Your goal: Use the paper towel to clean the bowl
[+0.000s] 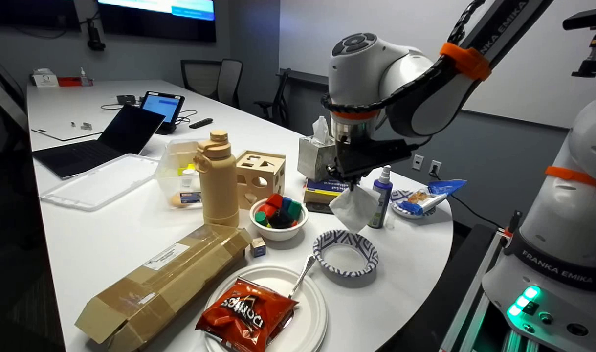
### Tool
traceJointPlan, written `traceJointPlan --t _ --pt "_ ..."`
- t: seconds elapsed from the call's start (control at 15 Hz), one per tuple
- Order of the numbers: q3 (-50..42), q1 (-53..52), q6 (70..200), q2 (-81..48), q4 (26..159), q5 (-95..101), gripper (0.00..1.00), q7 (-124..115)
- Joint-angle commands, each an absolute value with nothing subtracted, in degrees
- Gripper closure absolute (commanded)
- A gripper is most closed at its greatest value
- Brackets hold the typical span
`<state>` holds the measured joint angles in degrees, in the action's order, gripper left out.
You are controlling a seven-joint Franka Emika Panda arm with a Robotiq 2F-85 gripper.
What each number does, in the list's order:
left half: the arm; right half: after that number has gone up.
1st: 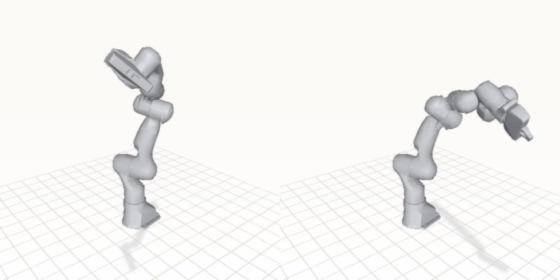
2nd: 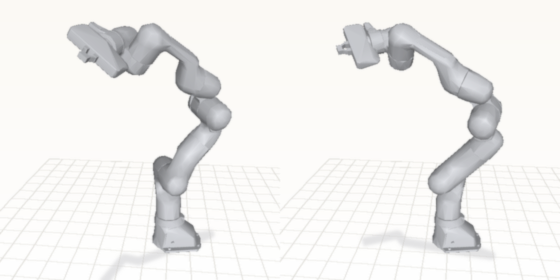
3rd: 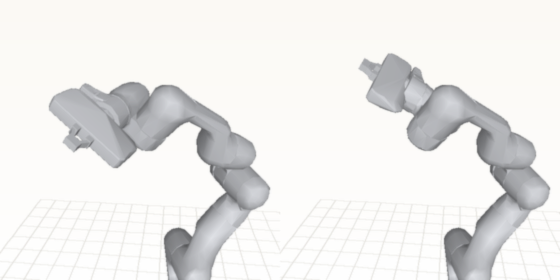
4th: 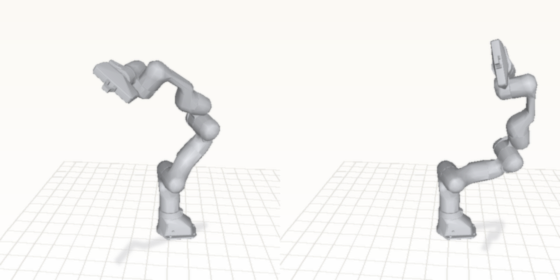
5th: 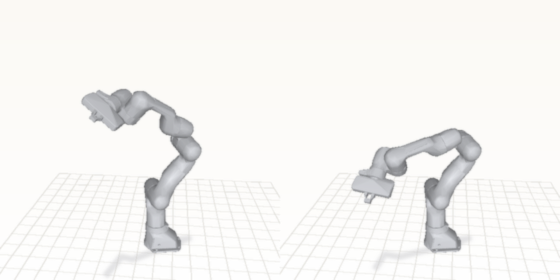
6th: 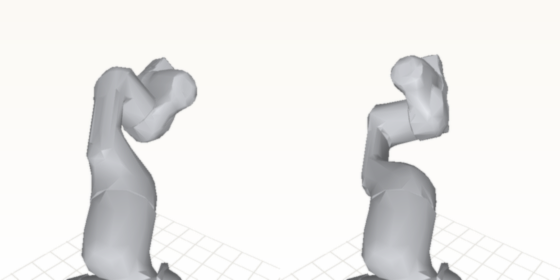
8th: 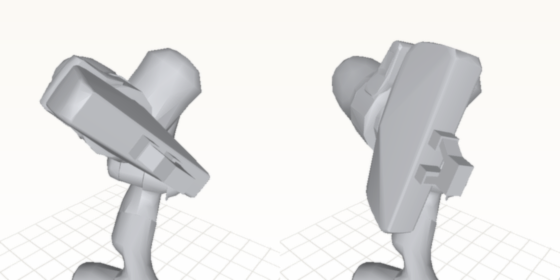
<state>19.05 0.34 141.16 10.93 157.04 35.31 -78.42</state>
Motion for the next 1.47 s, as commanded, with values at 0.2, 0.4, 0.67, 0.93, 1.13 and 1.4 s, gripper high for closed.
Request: traceJointPlan --t 0.2,0.4,0.67,0.93,1.13,1.4 --pt "19.6 -4.5 121.7 13.4 157.1 36.6 0.99 -83.0" --pt "18.5 -4.5 123.1 8.6 157.5 38.9 0.99 -84.9" --pt "16.5 -5.1 124.0 2.7 157.0 41.7 0.99 -87.4" --pt "13.7 -6.0 124.5 -1.3 156.2 40.9 0.99 -86.2" --pt "12.1 -6.6 126.2 -2.7 155.8 39.6 0.72 -84.7" --pt "10.6 -6.8 126.8 -1.8 155.6 38.1 0.53 -82.3"
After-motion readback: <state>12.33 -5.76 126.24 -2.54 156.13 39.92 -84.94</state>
